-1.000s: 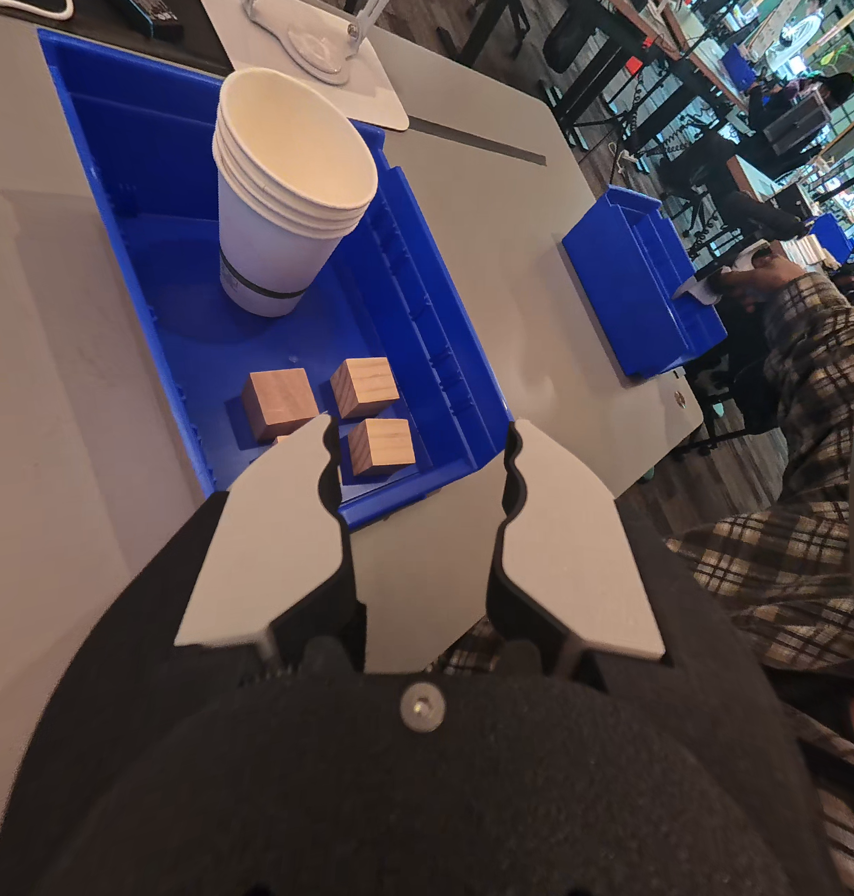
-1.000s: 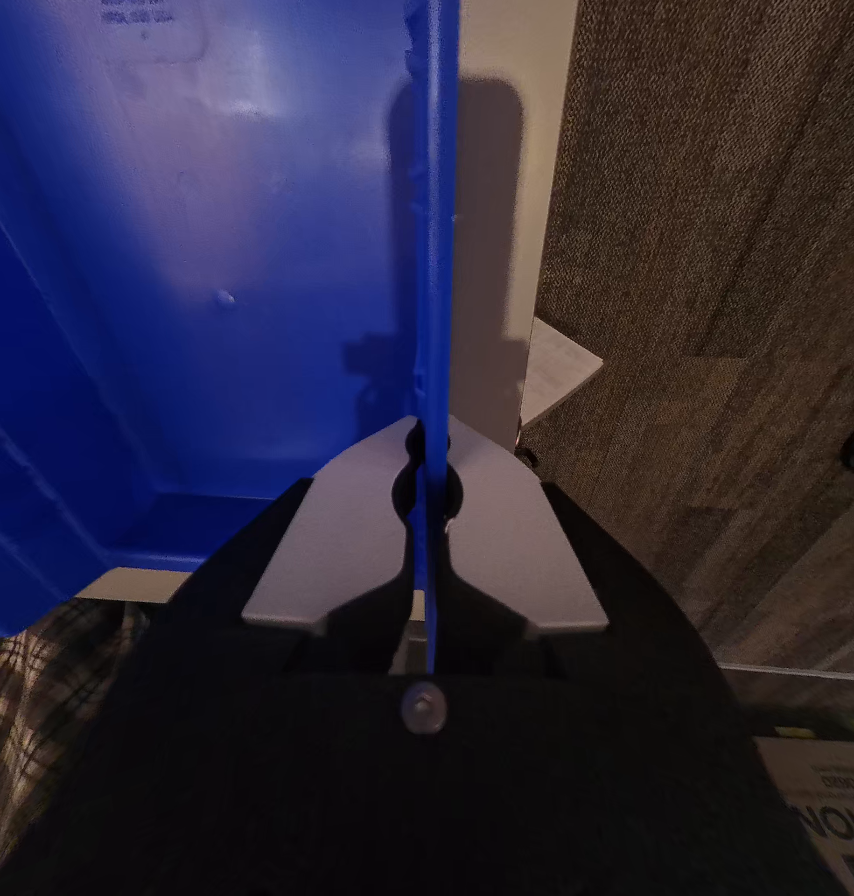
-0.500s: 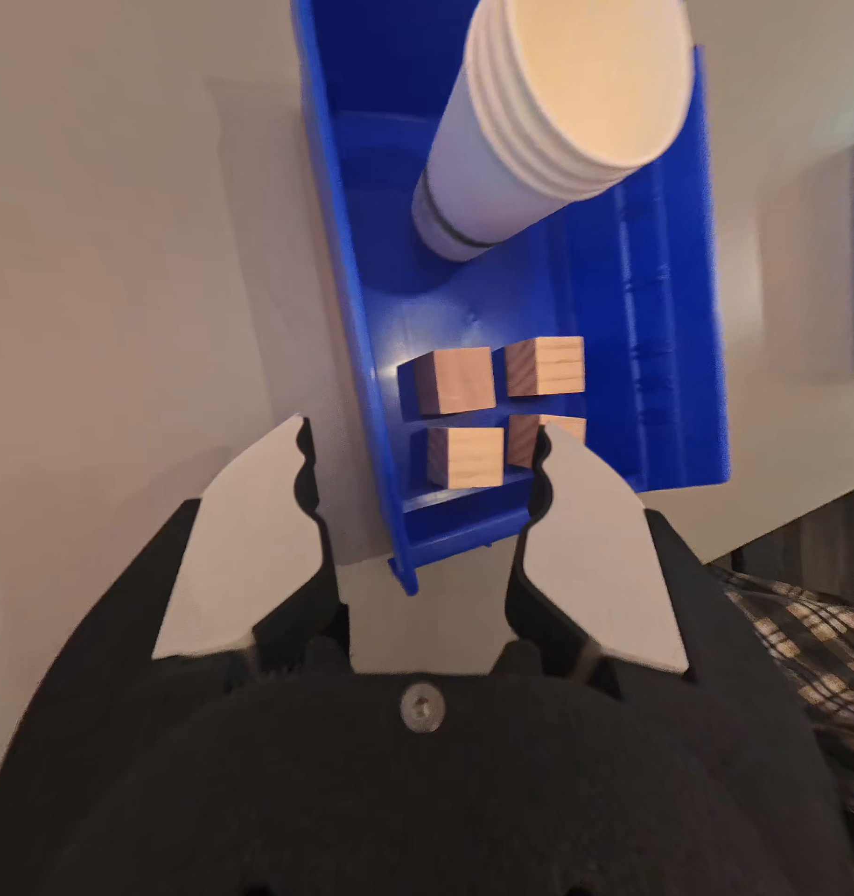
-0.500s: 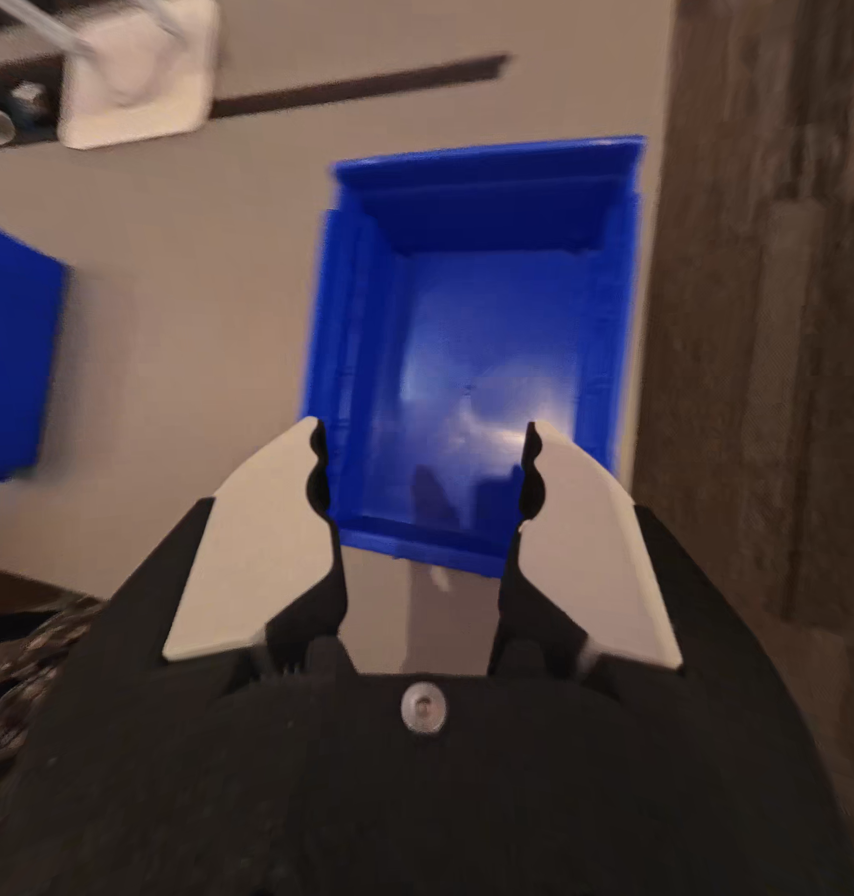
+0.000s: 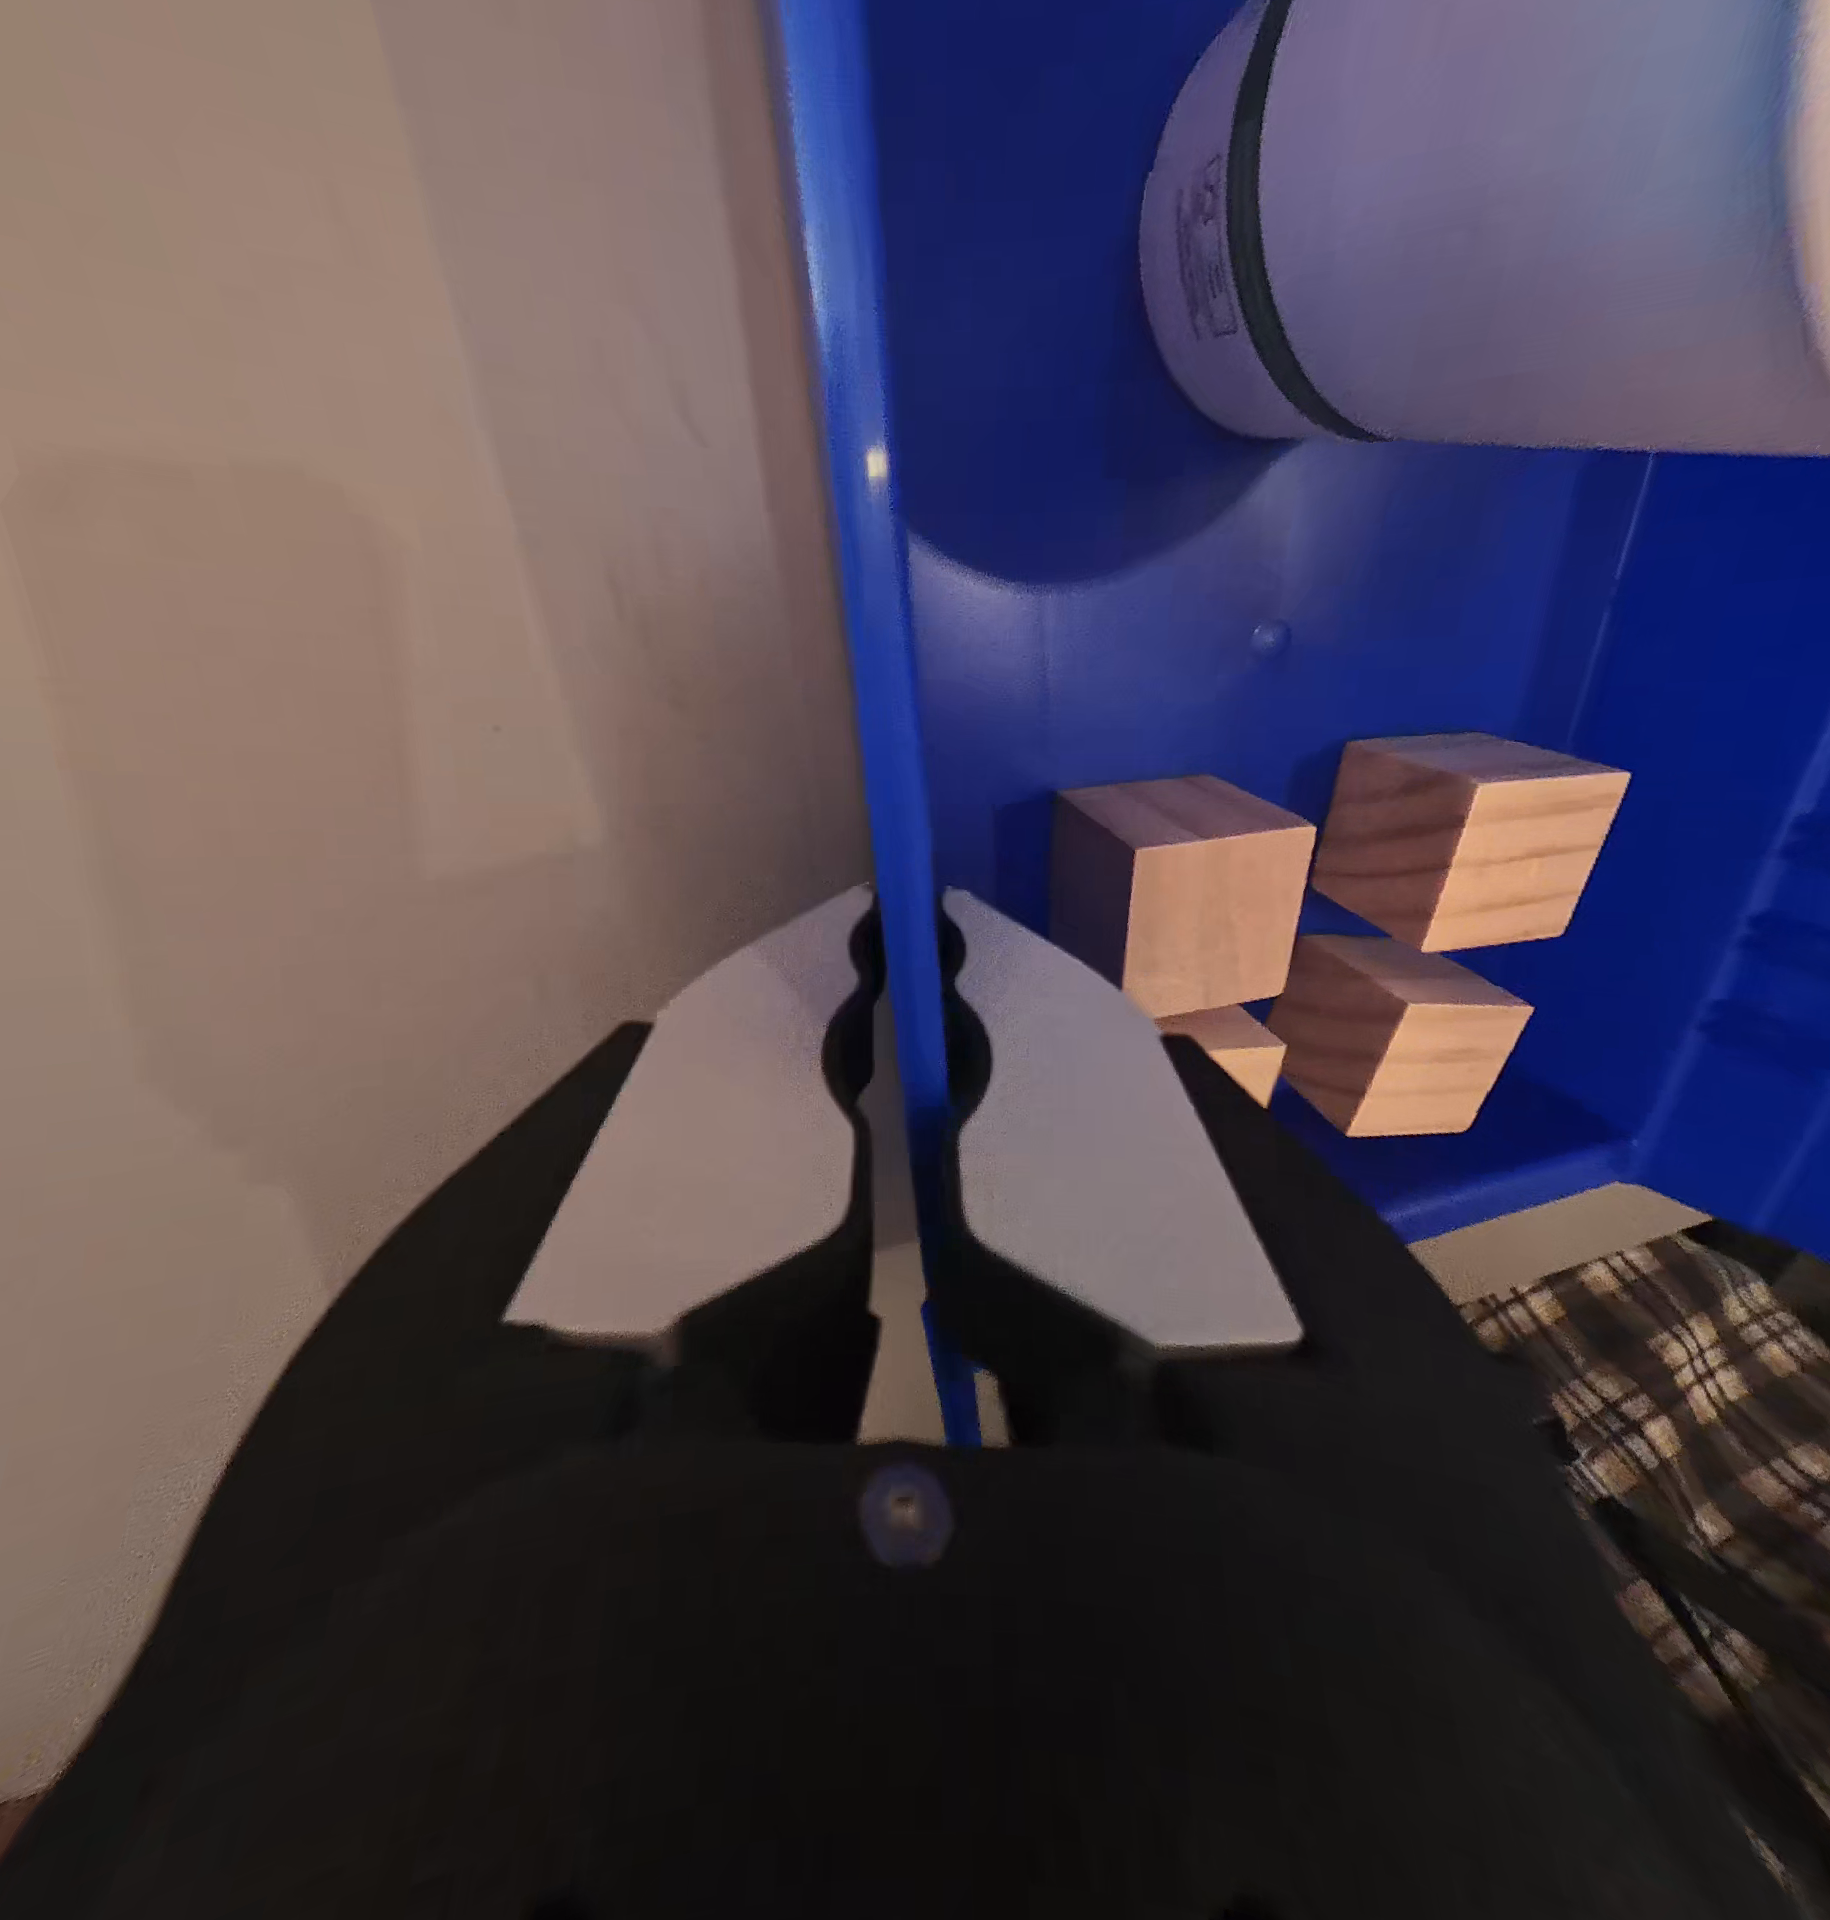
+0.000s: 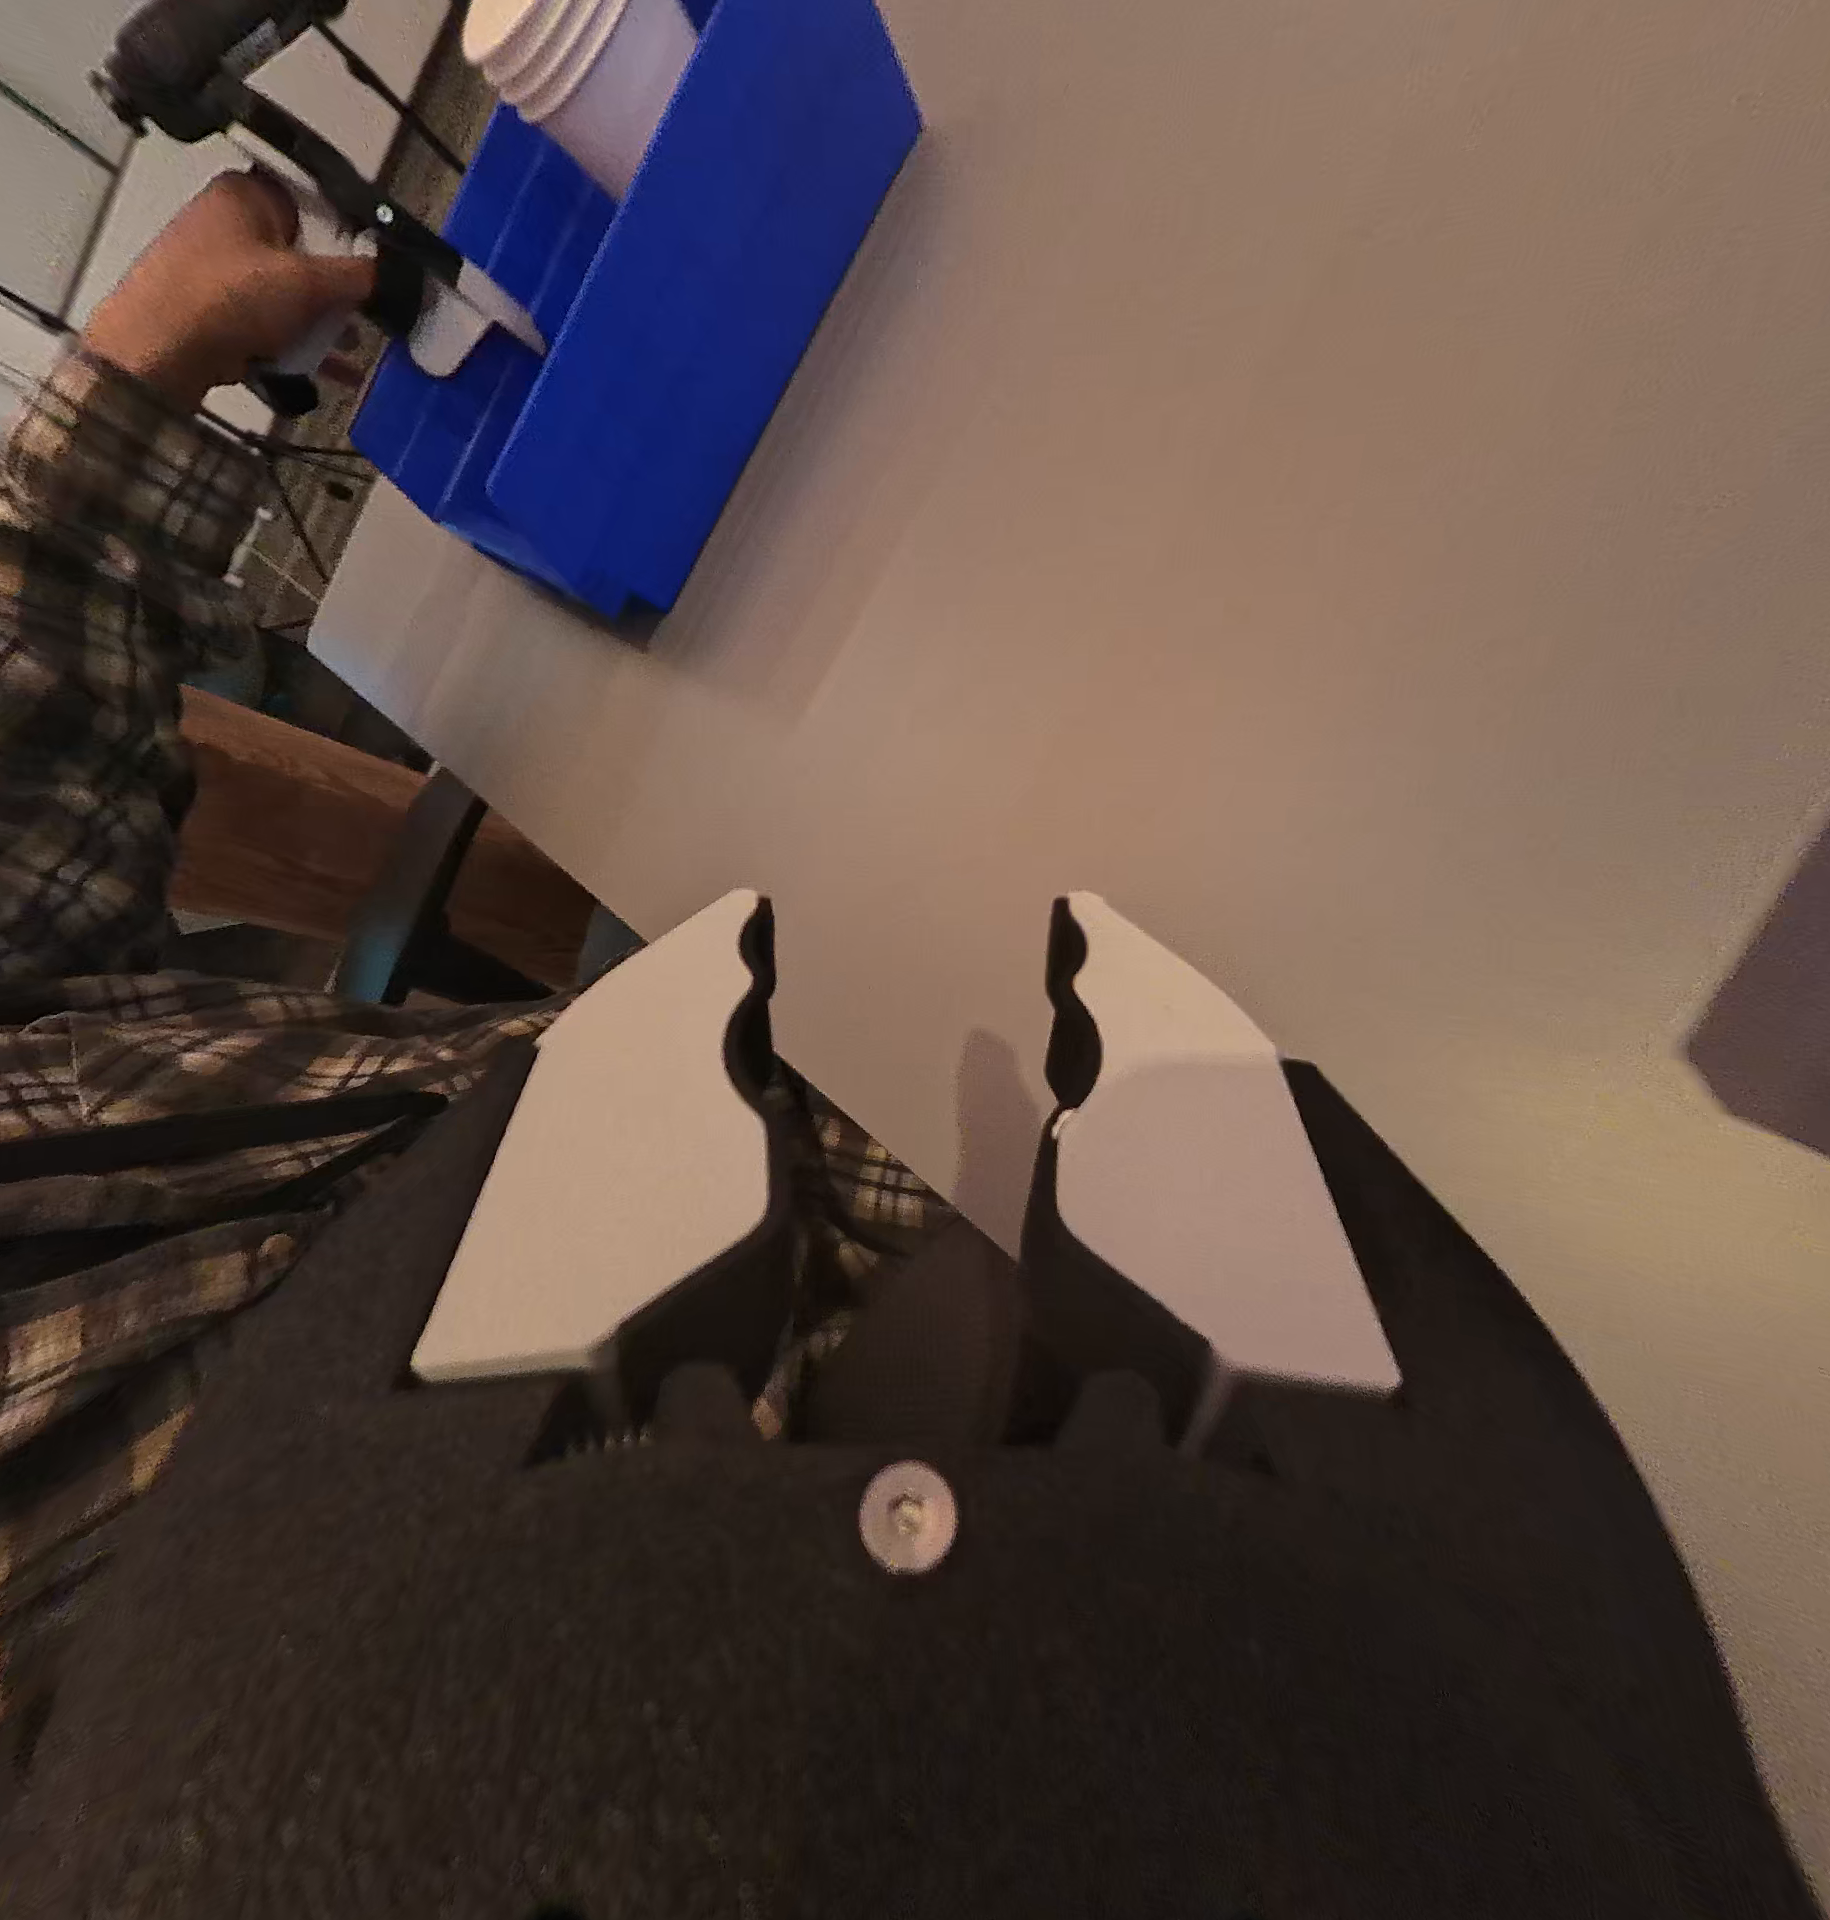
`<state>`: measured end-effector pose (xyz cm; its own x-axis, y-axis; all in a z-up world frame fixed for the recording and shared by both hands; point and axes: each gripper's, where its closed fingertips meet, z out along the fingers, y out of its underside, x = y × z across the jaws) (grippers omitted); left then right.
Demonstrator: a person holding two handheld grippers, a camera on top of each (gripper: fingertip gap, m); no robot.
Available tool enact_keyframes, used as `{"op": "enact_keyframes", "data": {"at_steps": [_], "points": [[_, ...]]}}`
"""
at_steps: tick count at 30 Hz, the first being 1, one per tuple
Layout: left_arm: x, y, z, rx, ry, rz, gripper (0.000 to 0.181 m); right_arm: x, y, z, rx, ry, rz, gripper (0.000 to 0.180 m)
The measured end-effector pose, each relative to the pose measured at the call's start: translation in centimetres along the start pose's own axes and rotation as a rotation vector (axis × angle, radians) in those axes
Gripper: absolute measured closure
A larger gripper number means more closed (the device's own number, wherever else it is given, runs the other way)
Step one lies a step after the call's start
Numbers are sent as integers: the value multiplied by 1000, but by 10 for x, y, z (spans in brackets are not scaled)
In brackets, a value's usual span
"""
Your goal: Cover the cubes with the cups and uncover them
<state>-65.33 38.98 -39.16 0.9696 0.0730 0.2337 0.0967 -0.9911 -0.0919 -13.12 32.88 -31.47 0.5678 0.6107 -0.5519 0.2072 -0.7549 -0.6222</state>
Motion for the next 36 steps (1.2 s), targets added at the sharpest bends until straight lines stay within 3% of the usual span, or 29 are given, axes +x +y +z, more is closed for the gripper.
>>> {"op": "enact_keyframes", "data": {"at_steps": [12, 28, 36], "points": [[-52, 16, -16, -14, -9, -116, 178, -15, 39, 36, 9, -124, 49, 141], [-213, 60, -61, 41, -32, -295, 177, -35, 9, 46, 187, -188, 67, 140], [-265, 65, -75, 43, -28, -270, 178, -52, 3, 64, 189, -199, 74, 140]]}}
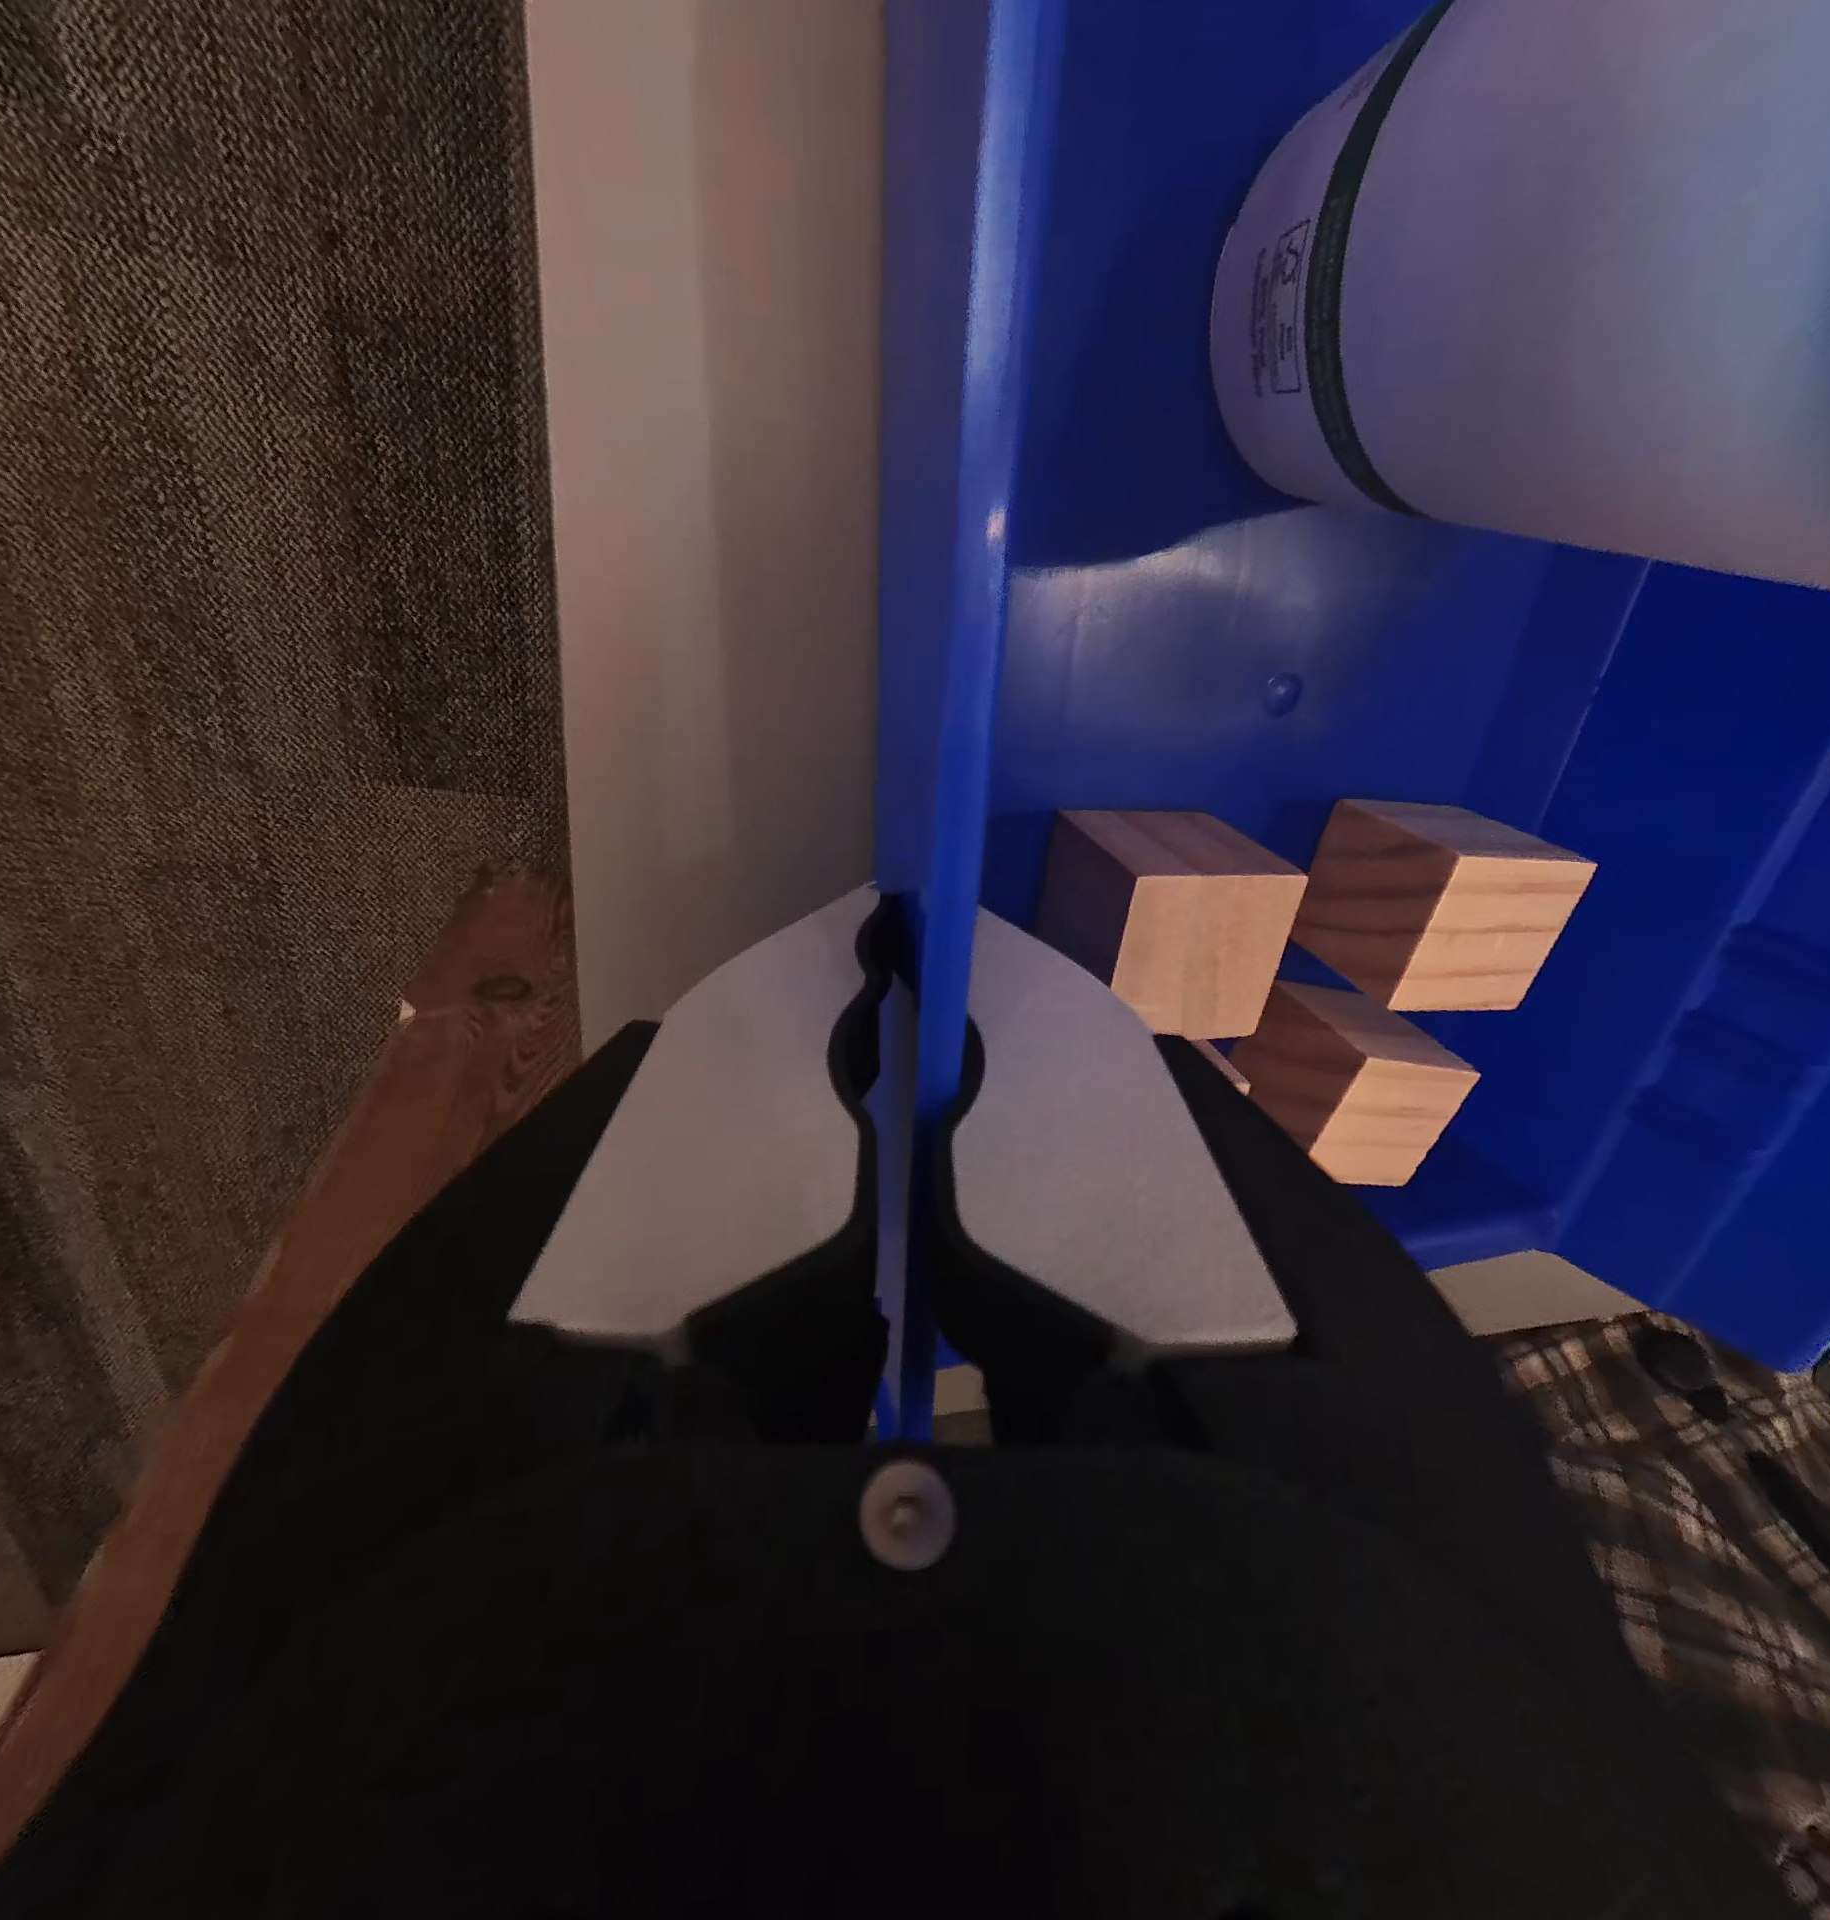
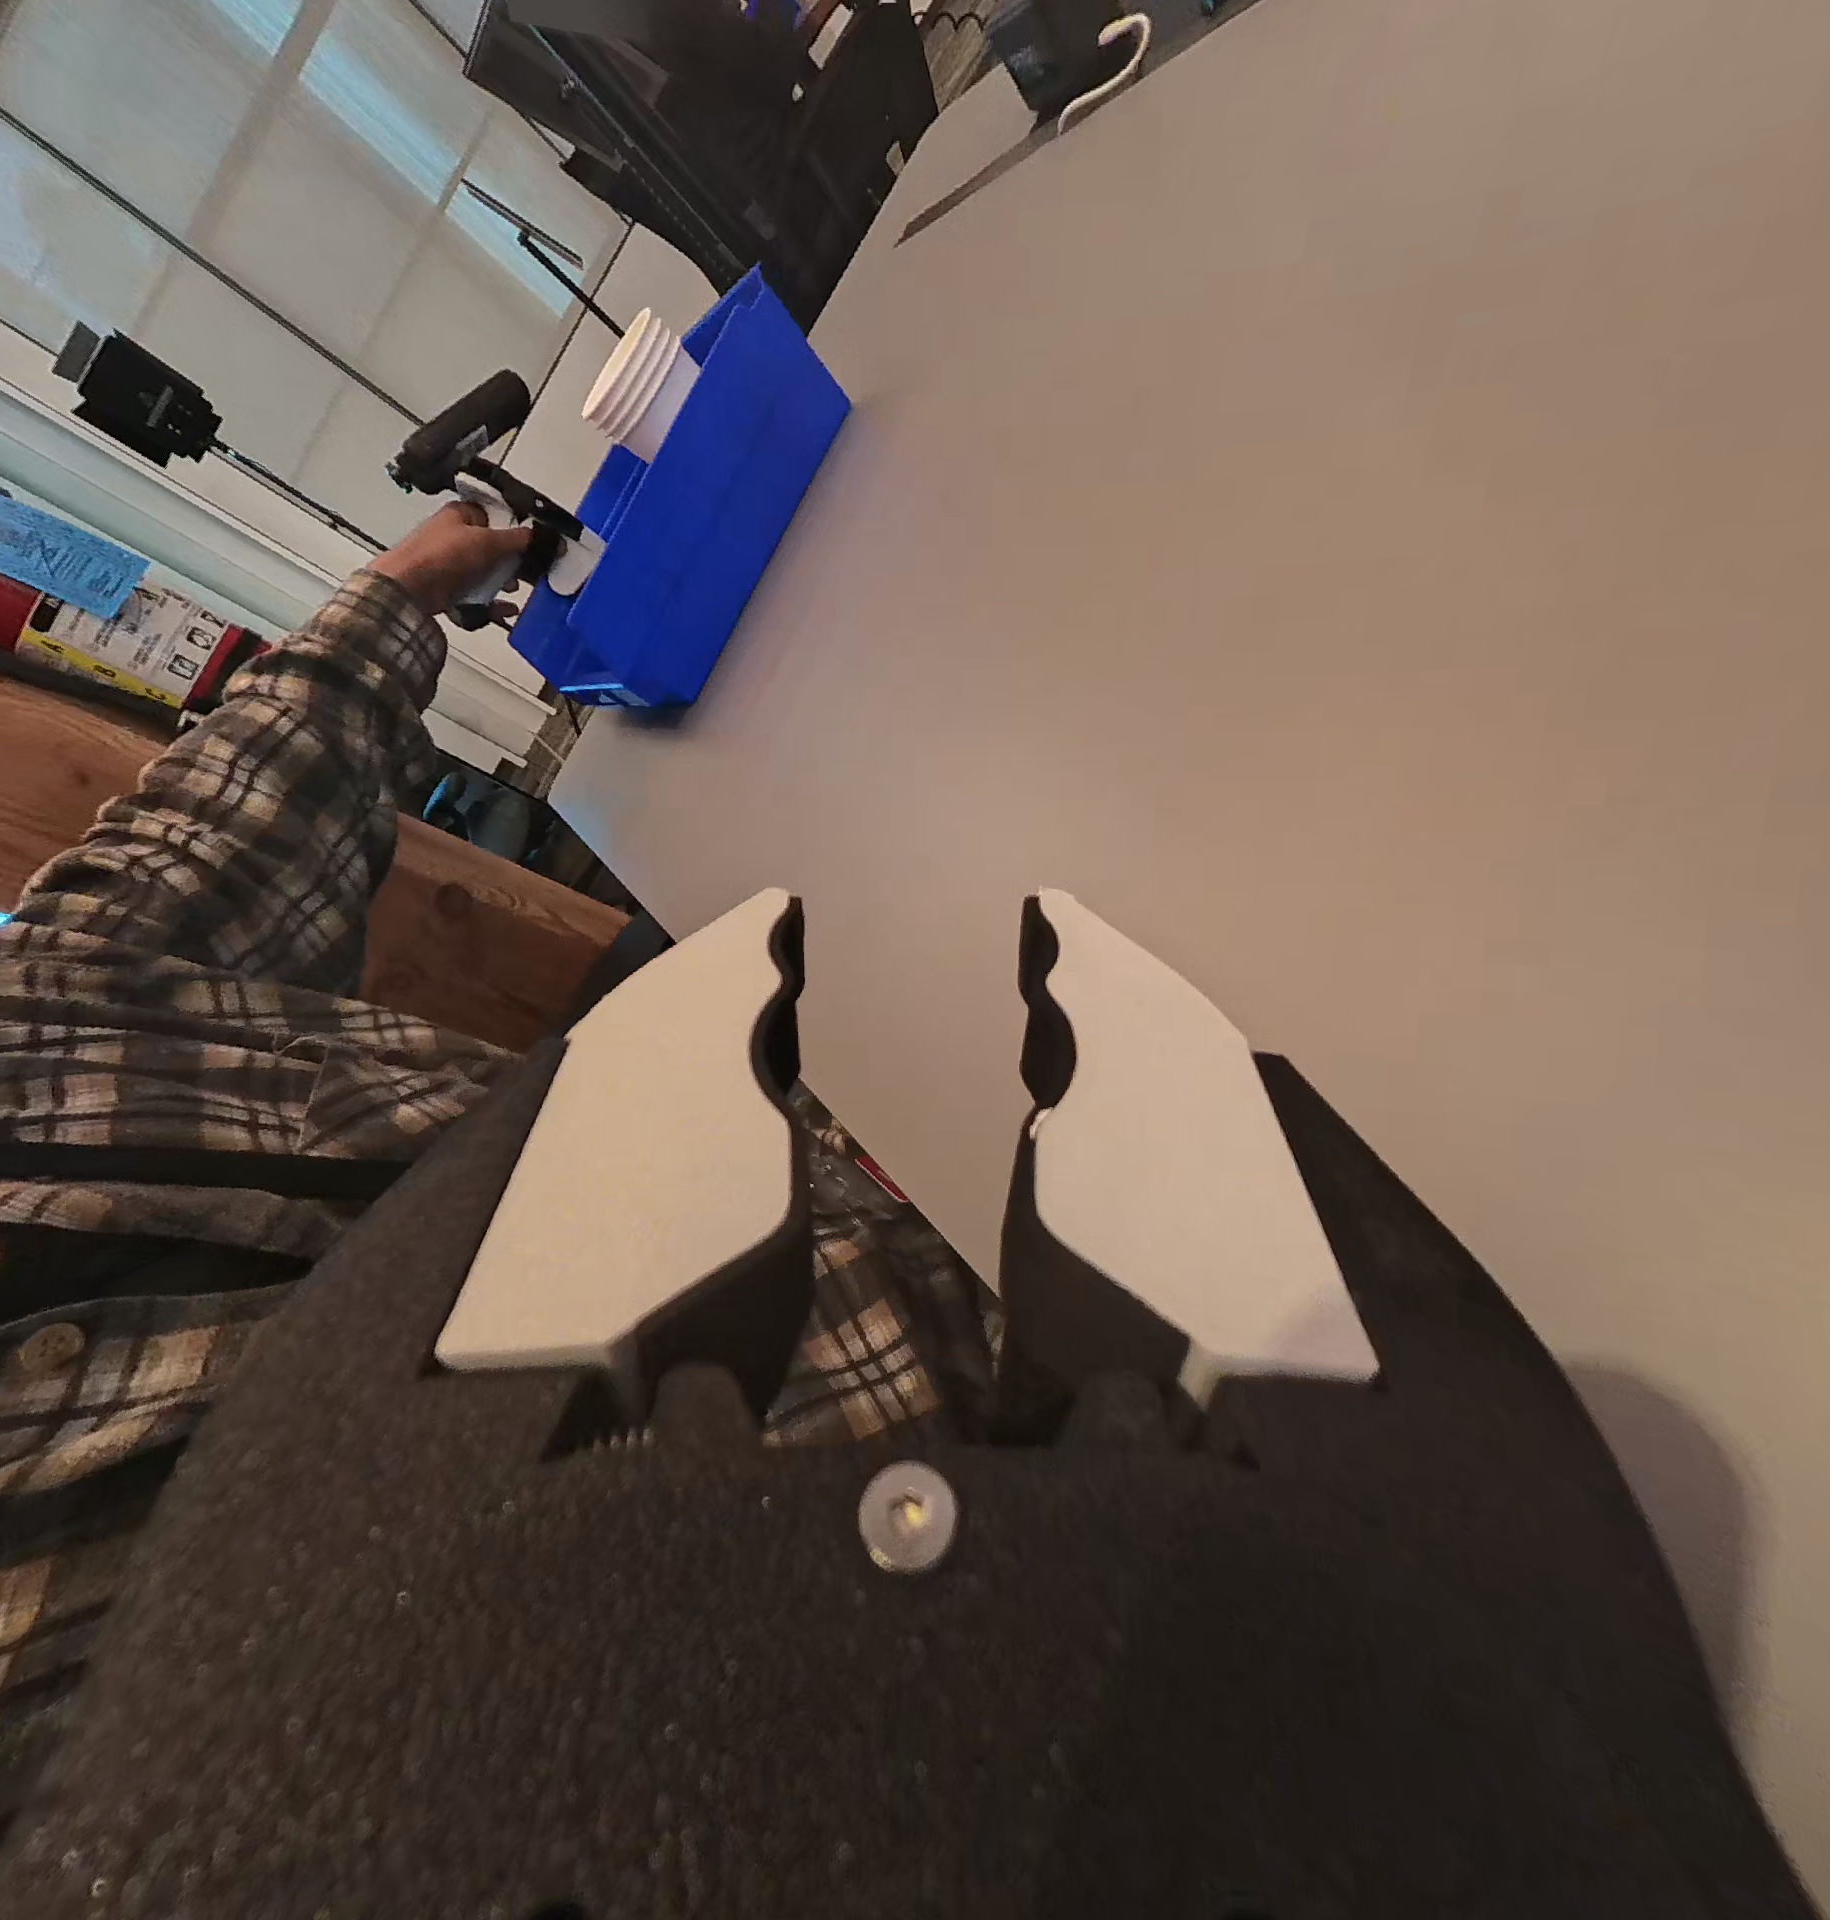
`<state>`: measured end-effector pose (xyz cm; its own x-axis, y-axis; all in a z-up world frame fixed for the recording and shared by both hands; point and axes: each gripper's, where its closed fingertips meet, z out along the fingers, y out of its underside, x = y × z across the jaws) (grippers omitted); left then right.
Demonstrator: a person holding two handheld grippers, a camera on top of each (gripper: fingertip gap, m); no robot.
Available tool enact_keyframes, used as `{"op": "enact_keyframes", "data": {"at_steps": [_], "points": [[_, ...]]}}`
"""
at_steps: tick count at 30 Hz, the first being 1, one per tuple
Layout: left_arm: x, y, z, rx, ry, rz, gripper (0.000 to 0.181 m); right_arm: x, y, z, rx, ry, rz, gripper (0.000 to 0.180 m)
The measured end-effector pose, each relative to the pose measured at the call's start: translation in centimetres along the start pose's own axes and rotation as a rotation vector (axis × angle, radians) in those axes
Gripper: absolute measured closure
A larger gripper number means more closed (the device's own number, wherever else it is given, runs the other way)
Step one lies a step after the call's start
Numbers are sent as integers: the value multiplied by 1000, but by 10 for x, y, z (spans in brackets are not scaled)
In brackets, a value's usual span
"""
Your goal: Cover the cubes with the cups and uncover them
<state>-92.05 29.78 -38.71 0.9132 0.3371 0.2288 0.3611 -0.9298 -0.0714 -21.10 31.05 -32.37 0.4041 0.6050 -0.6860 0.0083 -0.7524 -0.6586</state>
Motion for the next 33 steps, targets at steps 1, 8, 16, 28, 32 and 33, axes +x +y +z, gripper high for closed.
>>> {"op": "enact_keyframes", "data": {"at_steps": [1, 8, 16, 28, 32, 33], "points": [[-2, -1, 0, -4, 0, 10, 178, -2, 1, 2, -5, 1, 1, 140], [-3, 0, -1, -34, 1, 142, 176, -11, 0, 10, -16, 5, -2, 140], [-5, 3, -1, -56, 2, 259, 175, -19, 4, 14, -30, 11, -10, 140], [28, -25, -98, 460, 68, 448, 140, -37, -3, 11, -17, -15, -93, 135], [97, 6, -116, 560, 28, 850, 128, -41, -4, 9, 5, -64, -152, 131], [110, 18, -102, 498, 3, 940, 128, -44, -5, 8, 14, -89, -165, 130]]}}
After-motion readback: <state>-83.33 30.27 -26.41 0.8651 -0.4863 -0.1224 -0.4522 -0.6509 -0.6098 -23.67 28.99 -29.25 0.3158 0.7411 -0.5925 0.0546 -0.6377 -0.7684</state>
